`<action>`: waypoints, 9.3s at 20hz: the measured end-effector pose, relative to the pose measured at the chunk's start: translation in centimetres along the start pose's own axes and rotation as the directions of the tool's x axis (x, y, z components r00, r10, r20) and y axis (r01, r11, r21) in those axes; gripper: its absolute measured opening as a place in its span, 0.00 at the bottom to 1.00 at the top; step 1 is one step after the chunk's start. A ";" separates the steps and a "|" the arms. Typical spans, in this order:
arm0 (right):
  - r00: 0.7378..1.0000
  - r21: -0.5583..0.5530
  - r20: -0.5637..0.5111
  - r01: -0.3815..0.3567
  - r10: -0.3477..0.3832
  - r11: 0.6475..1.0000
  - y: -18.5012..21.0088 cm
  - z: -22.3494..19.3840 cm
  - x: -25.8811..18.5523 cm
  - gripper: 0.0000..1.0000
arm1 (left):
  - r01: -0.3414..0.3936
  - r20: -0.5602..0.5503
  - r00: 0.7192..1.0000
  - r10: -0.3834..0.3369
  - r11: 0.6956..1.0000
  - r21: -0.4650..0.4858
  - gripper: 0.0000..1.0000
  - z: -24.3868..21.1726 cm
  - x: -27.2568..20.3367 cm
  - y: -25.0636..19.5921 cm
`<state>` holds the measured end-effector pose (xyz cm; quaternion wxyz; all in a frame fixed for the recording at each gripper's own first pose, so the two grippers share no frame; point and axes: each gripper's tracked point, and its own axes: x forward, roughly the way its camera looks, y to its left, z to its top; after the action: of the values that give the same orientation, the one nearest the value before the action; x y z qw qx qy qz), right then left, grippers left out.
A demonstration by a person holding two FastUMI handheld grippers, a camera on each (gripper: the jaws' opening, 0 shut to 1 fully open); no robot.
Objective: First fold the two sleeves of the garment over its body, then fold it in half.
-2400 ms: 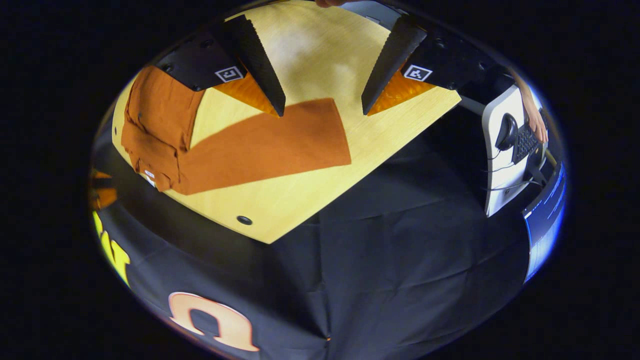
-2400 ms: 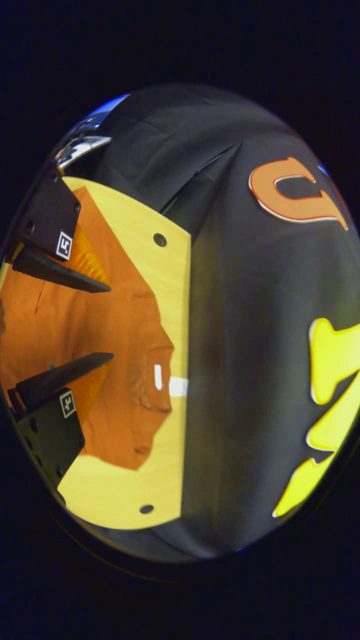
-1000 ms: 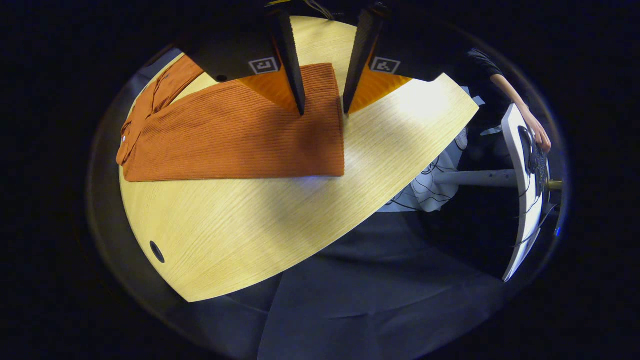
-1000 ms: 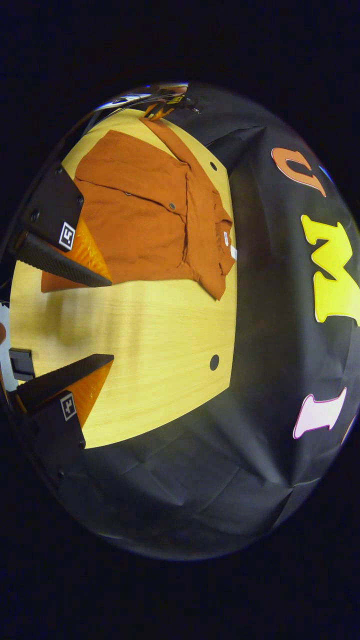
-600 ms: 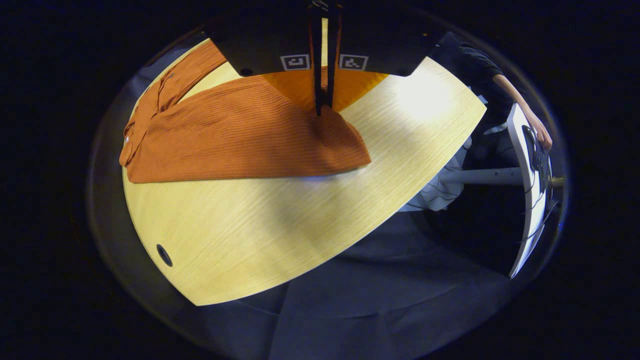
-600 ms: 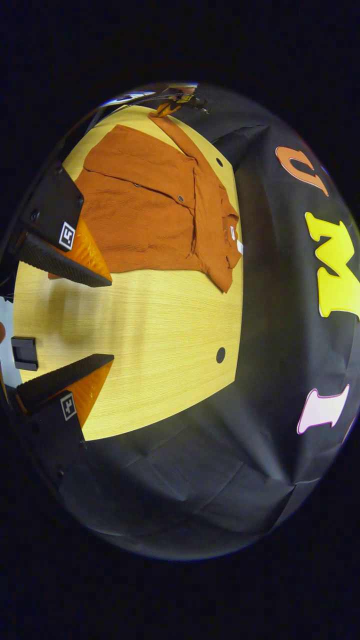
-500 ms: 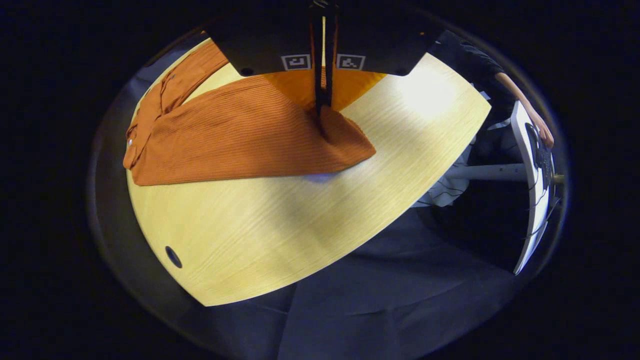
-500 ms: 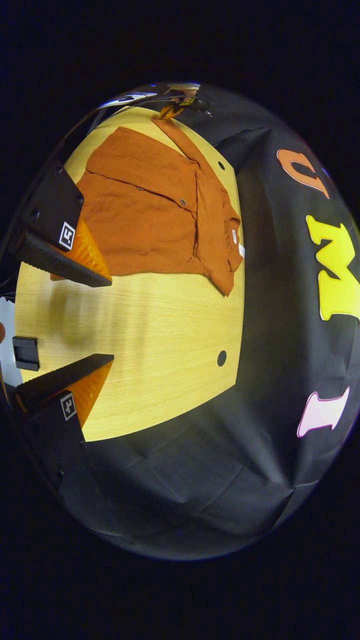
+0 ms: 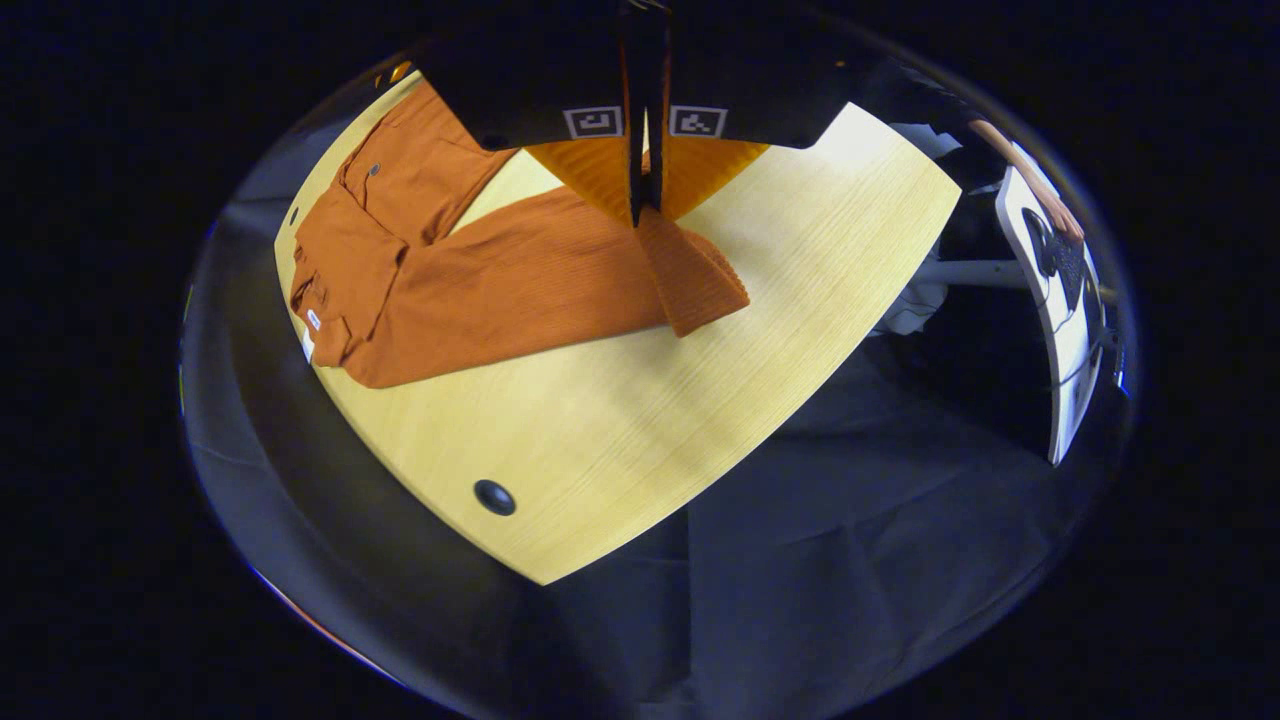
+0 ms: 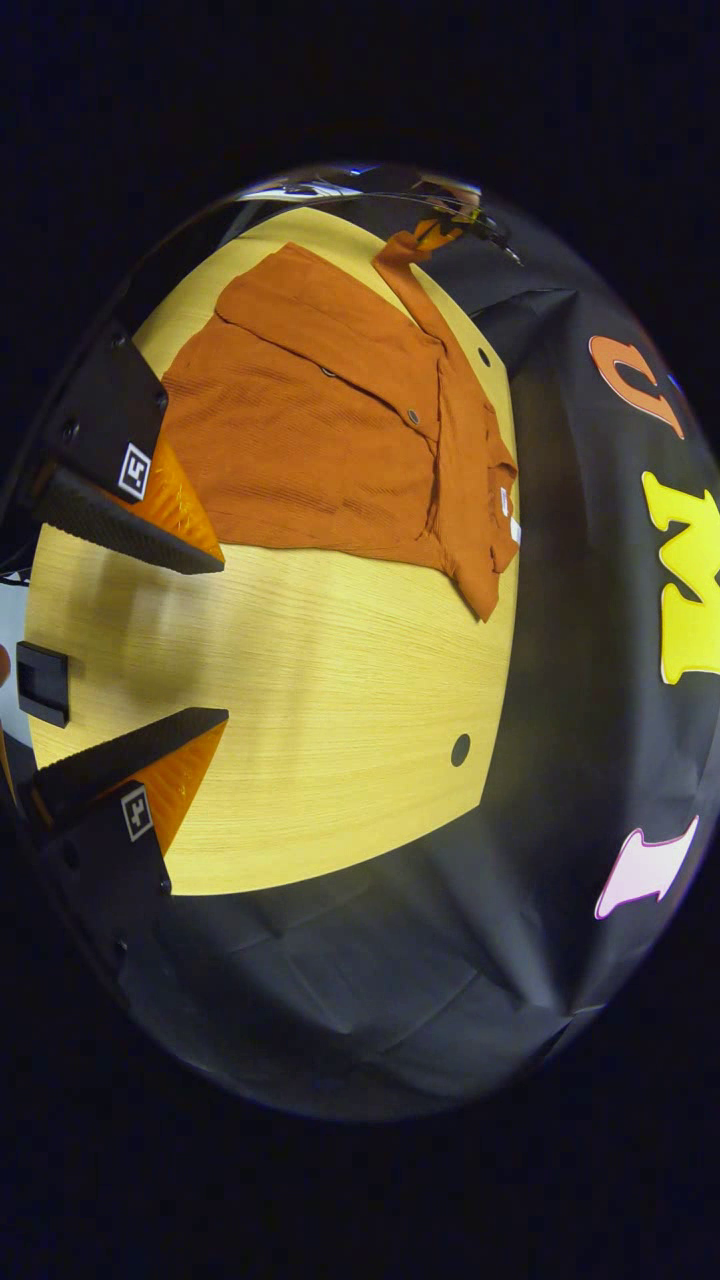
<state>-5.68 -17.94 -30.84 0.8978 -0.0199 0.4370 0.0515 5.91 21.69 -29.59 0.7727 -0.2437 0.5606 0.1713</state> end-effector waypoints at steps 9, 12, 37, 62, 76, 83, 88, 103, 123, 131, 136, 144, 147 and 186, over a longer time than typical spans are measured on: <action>0.998 -0.110 -0.006 -0.063 0.063 0.992 -3.2 -2.3 2.7 0.87 | 0.003 0.141 0.989 -0.035 0.976 0.217 0.03 1.2 -6.1 -16.6; 0.998 -0.148 -0.046 -0.060 0.054 0.987 -4.1 -4.2 3.0 0.88 | 0.036 0.156 0.984 -0.086 0.953 0.300 0.03 0.2 -6.3 -24.0; 0.999 0.124 -0.054 0.009 -0.002 0.992 -2.9 -11.4 -3.0 0.88 | 0.425 -0.068 0.895 -0.440 0.799 0.425 0.48 -21.3 -5.0 -52.8; 0.997 -0.106 -0.010 -0.074 0.074 0.992 6.3 -0.7 -0.3 0.87 | -0.144 0.412 0.827 -0.383 0.563 0.814 1.00 -21.9 -11.2 -18.8; 0.987 -0.143 -0.114 -0.133 0.117 0.981 9.8 -4.7 1.8 0.88 | -0.128 0.320 0.942 -0.104 0.769 0.626 0.97 -26.2 -7.4 -0.7; 0.967 -0.029 -0.179 -0.187 0.179 0.982 7.3 -7.7 3.1 0.88 | 0.002 0.105 0.992 -0.070 0.842 0.539 0.97 -28.5 -5.7 -0.1; 0.907 0.096 -0.258 -0.318 0.332 0.943 7.5 -8.5 3.1 0.87 | 0.135 -0.131 0.988 -0.084 0.885 0.445 0.95 -28.4 -6.0 -0.4; 0.584 0.590 -0.344 -0.475 0.735 0.653 13.7 -8.1 2.0 0.79 | 0.405 -0.523 0.835 -0.174 0.837 0.368 0.81 -29.2 -10.6 -2.7; 0.619 0.547 -0.383 -0.446 0.686 0.708 14.5 -8.6 3.2 0.51 | 0.169 -0.306 0.948 0.086 0.678 0.716 0.58 -29.5 -8.9 -3.1; 0.653 0.545 -0.388 -0.406 0.650 0.733 13.8 -9.1 3.4 0.16 | 0.224 -0.370 0.928 0.039 0.737 0.638 0.39 -28.7 -8.4 -5.4; 0.690 0.526 -0.363 -0.403 0.626 0.749 14.0 -8.8 3.1 0.13 | 0.220 -0.342 0.940 0.008 0.752 0.621 0.05 -27.7 -9.0 -7.7; 0.755 0.470 -0.254 -0.449 0.604 0.760 14.2 -4.0 -0.3 0.07 | 0.194 -0.152 0.980 -0.128 0.781 0.594 0.03 -25.6 -13.7 -11.7; 0.761 0.444 -0.172 -0.507 0.625 0.739 14.8 0.3 -2.6 0.07 | 0.285 -0.124 0.957 -0.262 0.773 0.566 0.04 -23.8 -19.9 -15.7; 0.933 0.832 0.196 -0.321 0.301 0.453 9.0 34.8 27.1 0.16 | 0.290 0.282 0.868 -0.408 0.879 0.379 0.05 7.6 -1.6 -39.3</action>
<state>37.19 -4.14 -30.57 0.7701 0.5032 0.3920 -0.0064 32.53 -6.32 -18.94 0.9081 -0.1771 0.3786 -0.0267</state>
